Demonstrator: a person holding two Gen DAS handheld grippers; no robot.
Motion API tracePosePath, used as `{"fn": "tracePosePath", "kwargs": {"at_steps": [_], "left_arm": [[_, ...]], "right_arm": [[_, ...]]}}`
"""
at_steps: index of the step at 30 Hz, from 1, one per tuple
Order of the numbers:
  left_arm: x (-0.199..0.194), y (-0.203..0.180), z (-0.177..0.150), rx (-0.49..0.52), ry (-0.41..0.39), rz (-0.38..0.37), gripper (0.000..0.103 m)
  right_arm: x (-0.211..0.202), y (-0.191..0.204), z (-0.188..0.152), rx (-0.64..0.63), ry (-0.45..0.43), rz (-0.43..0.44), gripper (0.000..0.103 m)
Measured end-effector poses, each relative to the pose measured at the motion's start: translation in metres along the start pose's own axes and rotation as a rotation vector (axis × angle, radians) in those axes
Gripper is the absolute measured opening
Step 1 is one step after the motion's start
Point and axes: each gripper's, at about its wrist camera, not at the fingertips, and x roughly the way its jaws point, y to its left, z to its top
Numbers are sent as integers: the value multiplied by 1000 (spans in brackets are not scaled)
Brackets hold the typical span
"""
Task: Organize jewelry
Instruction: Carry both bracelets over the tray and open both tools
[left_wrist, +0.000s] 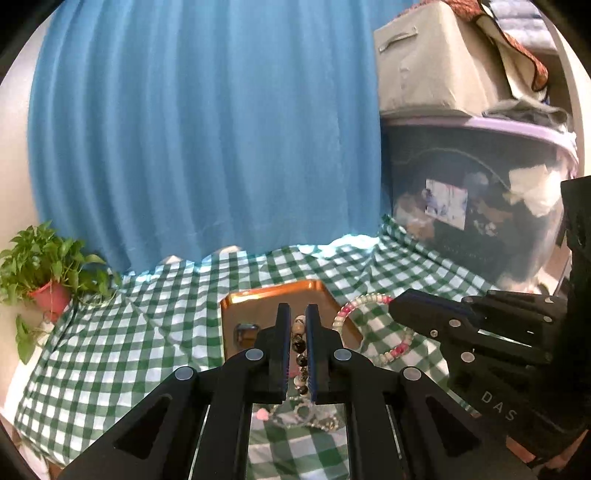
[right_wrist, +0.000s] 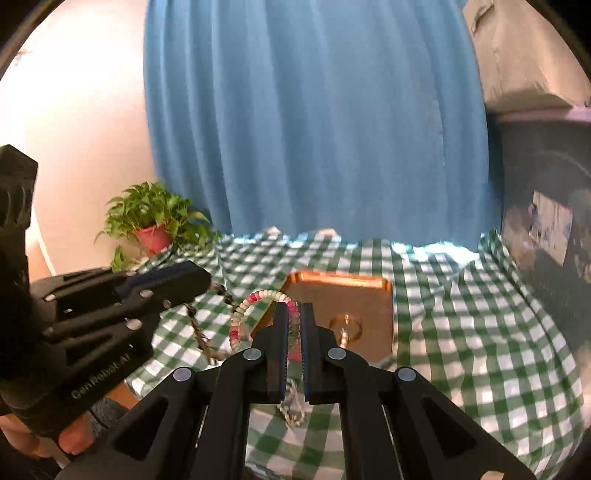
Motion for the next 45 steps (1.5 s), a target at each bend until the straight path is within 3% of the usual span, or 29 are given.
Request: {"fn": "tracePosePath", "kwargs": {"at_steps": [10, 15, 20, 24, 28, 33, 38, 45], "left_arm": [[44, 66, -1, -173, 26, -40, 8], [67, 87, 0, -230, 29, -94, 8], [83, 97, 8, -340, 8, -238, 8], [101, 97, 10, -367, -11, -249, 8], [134, 93, -4, -366, 38, -237, 8], [154, 92, -19, -418, 72, -297, 8], [182, 85, -30, -369, 113, -297, 8], [239, 89, -67, -385, 267, -301, 8]], "right_arm": [[37, -3, 10, -65, 3, -42, 5], [69, -15, 13, -41, 21, -33, 5], [96, -27, 18, -40, 31, -32, 5], [117, -41, 8, -22, 54, -47, 5], [139, -60, -15, 9, 87, -47, 5], [160, -84, -31, 81, 110, -13, 5], [180, -94, -38, 98, 156, -26, 5], [202, -107, -59, 126, 262, -52, 5]]}}
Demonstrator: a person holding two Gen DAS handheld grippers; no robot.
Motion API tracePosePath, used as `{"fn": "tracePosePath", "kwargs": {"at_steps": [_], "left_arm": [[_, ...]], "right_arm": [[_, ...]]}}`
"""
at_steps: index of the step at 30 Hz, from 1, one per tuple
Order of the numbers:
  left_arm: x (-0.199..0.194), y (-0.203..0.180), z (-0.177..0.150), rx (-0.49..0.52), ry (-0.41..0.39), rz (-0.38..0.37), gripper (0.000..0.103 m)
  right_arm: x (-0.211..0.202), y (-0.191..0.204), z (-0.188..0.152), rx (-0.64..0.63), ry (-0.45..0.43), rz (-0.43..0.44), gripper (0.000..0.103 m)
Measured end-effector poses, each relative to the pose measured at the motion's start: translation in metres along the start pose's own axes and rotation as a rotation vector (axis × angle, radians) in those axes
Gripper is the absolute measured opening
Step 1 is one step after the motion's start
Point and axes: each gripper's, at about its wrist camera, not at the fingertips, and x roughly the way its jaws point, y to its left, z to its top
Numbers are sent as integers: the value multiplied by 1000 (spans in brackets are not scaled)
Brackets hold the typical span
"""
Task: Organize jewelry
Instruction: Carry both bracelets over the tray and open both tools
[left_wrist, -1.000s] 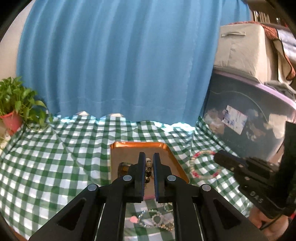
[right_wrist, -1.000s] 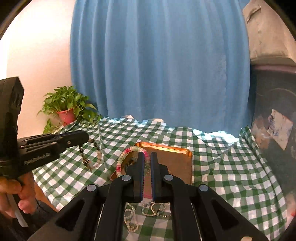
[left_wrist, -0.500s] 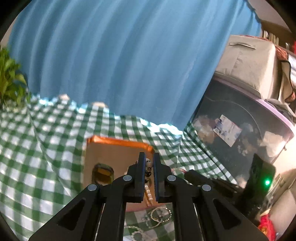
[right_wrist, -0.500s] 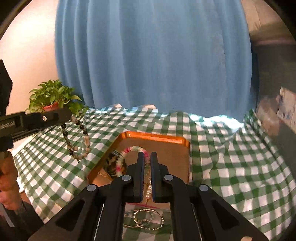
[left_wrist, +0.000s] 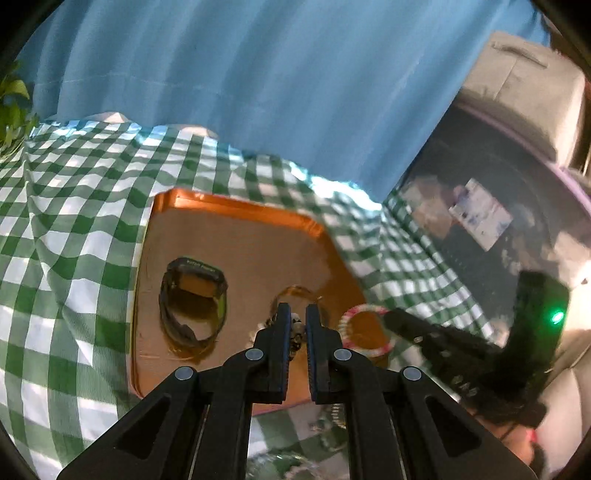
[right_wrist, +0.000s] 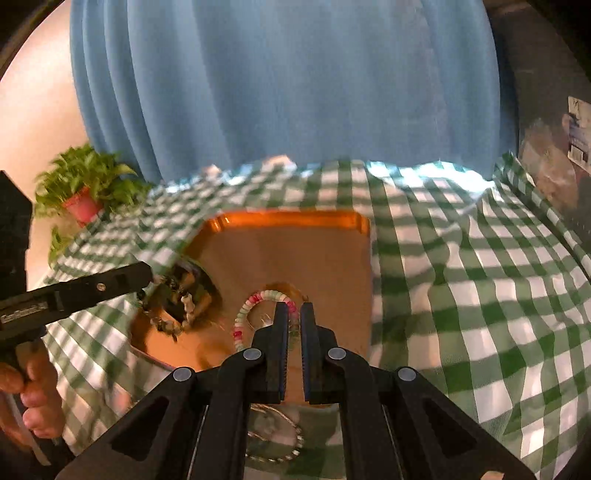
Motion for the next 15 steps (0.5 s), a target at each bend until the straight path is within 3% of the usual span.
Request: {"fn": "tracePosePath", "kwargs": {"at_steps": [3, 10, 15], "left_arm": [[13, 1, -3, 8, 26, 1, 8], [43, 17, -19, 15, 116, 139, 8], [48, 20, -22, 28, 115, 194, 8]], "right_arm": [[4, -5, 2, 12, 9, -8, 5], [22, -9, -3, 10, 77, -55, 5], [31, -6, -8, -1, 108, -75, 5]]}}
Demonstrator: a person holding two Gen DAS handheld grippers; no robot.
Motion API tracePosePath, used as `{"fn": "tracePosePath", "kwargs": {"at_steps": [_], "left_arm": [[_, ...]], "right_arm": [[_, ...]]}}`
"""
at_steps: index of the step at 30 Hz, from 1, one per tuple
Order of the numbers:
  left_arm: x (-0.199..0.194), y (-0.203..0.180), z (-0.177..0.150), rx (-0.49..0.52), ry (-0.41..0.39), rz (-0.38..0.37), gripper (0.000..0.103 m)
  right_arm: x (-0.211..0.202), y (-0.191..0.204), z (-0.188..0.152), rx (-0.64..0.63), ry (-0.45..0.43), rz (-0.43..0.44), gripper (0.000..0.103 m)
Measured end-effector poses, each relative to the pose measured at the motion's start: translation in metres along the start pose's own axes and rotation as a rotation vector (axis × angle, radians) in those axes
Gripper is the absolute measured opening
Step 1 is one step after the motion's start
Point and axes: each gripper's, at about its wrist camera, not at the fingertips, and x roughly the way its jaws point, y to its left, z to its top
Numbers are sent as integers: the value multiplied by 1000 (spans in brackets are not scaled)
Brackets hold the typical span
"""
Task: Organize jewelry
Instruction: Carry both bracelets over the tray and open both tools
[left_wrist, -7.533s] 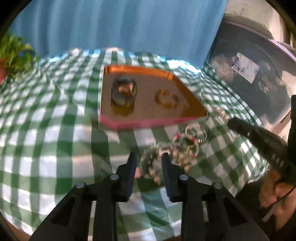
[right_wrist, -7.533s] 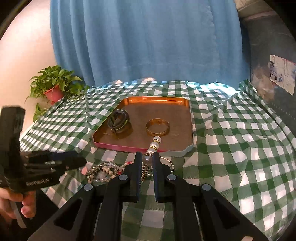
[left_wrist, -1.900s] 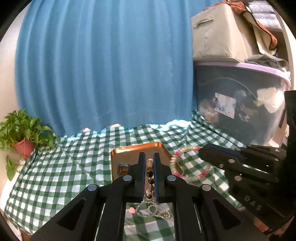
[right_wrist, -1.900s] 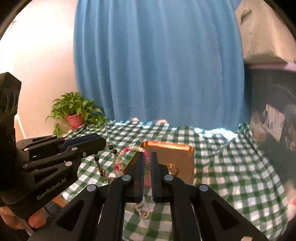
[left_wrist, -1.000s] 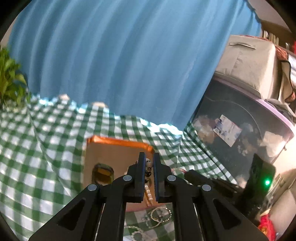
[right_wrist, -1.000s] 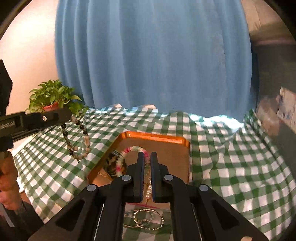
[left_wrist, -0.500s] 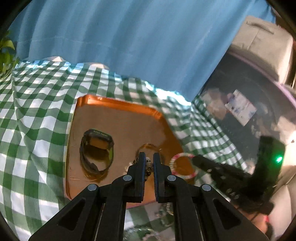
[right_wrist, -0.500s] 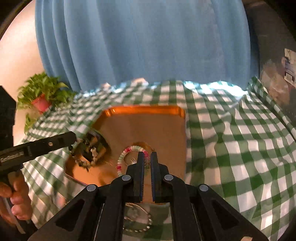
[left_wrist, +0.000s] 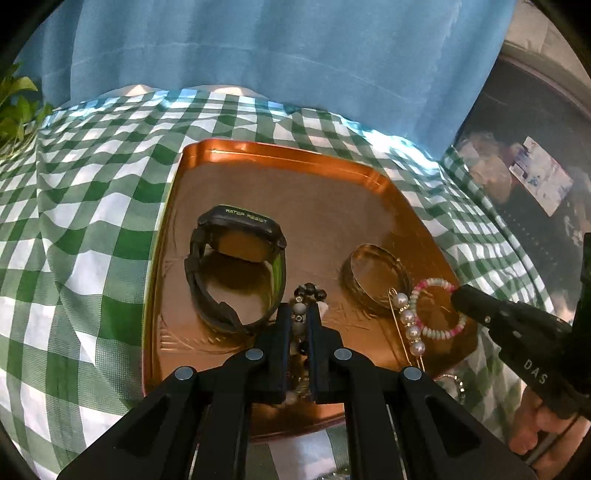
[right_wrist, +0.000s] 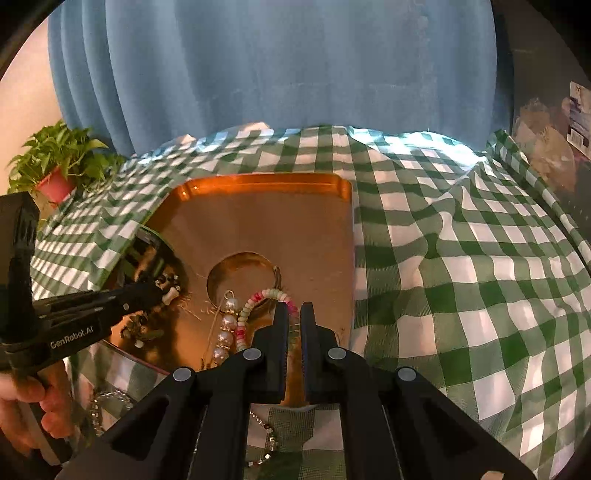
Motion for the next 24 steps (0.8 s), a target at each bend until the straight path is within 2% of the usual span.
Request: {"fn": "tracePosePath", "kwargs": {"at_steps": [4, 7, 10, 11, 12, 13, 14, 15, 16, 24], "left_arm": [[0, -6, -2, 39, -10, 36, 8], [0, -4, -1, 24, -4, 27, 9], [-1, -3, 0, 14, -1, 35, 16], [-1, -3, 1, 19, -1, 52, 24], [-1, -4, 1, 23, 1, 74, 38], [-1, -5, 1, 30, 14, 90, 47], [-1, -6, 1, 36, 15, 86, 60], [-3, -7, 0, 36, 26, 78, 67], [-4, -9, 0, 37, 32, 72, 68], [-30, -18, -8, 54, 3, 99, 73]], "right_arm": [[4, 4, -2, -22, 11, -10, 5], [7, 7, -4, -39, 27, -31, 5], [17, 12, -9, -70, 79, -16, 5], [17, 14, -10, -78, 76, -20, 6], [16, 15, -11, -80, 69, -31, 7], [15, 15, -10, -85, 64, -43, 17], [15, 14, -10, -86, 61, -42, 26], [14, 13, -10, -82, 56, -34, 42], [13, 12, -9, -74, 50, -26, 46], [0, 2, -8, 3, 10, -5, 46]]}}
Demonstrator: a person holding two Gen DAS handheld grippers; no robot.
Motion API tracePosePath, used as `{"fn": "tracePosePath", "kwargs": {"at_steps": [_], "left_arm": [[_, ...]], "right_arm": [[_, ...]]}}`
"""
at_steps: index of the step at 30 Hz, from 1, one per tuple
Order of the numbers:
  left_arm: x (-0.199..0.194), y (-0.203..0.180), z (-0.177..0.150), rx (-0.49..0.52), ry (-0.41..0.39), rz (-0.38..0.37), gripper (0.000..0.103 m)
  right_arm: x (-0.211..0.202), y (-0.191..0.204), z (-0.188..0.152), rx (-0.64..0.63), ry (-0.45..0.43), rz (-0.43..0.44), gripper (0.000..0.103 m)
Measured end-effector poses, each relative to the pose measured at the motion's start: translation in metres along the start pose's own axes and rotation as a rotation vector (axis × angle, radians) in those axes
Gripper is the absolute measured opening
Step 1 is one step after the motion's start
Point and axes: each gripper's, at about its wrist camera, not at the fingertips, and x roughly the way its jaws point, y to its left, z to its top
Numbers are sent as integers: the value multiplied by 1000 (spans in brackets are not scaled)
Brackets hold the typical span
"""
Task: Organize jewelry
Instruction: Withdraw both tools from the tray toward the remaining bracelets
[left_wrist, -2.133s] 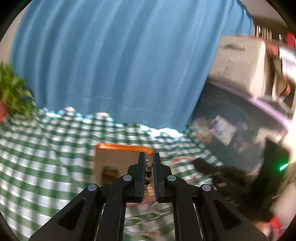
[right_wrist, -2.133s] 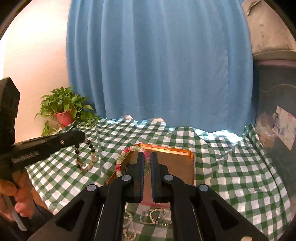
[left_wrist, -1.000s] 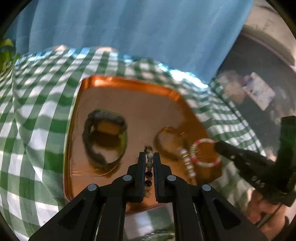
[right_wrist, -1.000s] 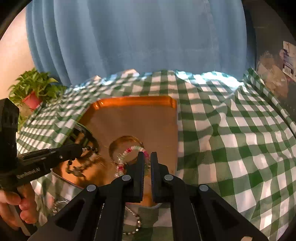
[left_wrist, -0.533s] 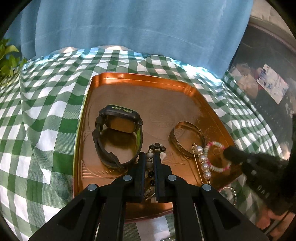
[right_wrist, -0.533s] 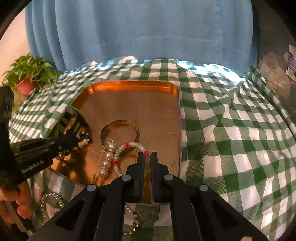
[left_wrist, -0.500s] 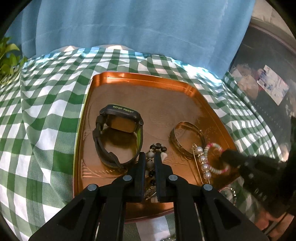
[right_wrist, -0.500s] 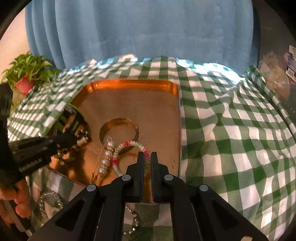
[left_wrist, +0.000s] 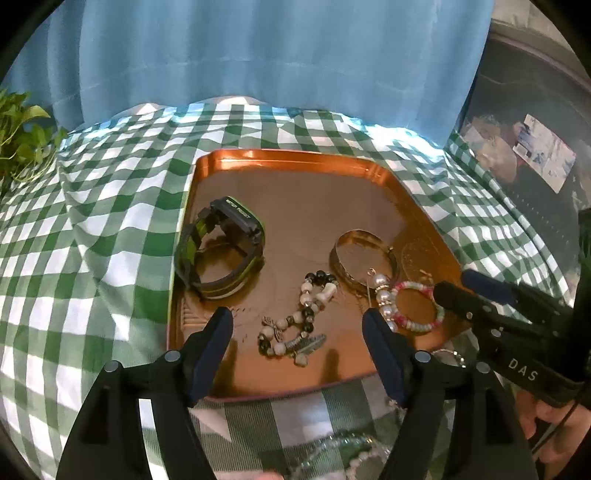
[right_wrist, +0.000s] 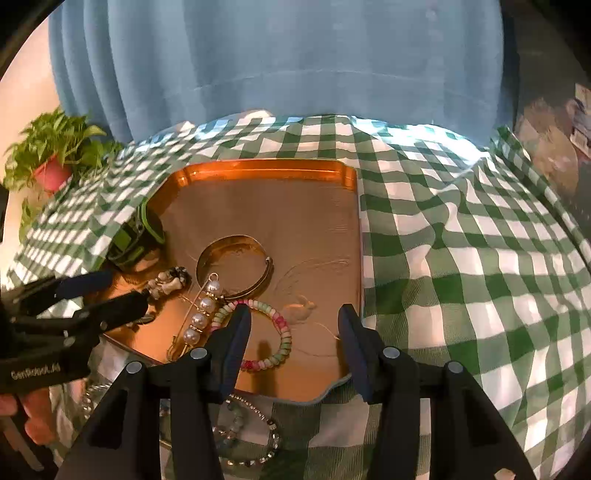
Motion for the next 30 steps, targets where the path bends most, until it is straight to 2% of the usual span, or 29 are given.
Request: {"fn": "tracePosePath", "kwargs": {"at_steps": [7, 10, 12, 14, 16, 20, 21, 24, 25, 27, 30], "left_arm": [[-29, 0, -11, -23, -15, -18, 76], [-43, 1, -16, -64, -27, -72, 76], [-57, -1, -23, -80, -46, -100, 77], [-72, -6, -30, -59, -63, -87, 78], [-90, -13, -39, -25, -80, -58, 80], [-120, -27, -63, 15, -105, -86, 95], [-126, -29, -69, 17, -116, -85, 95], [-137, -33, -84, -14, -137, -24, 100], [-139, -34, -88, -39, -131, 33, 100], [-139, -37, -93, -59, -113, 97, 100], [-142, -44, -99, -27, -117, 83, 101]], "right_arm": [[-24, 6, -17, 78, -20, -12, 48], [-53, 12, -24, 71, -69, -10, 48], [-71, 14, -28, 51, -110, -41, 48], [-86, 14, -32, 40, -142, -45, 48], [-100, 11, -36, 41, -165, -34, 49], [-127, 2, -56, 66, -207, 59, 49], [-132, 0, -62, 72, -213, 80, 49], [-142, -1, -78, 44, -217, 77, 49], [-145, 0, -82, 29, -220, 66, 49], [-151, -2, -87, 28, -227, 55, 49], [-156, -6, -92, 51, -234, 75, 49]]}}
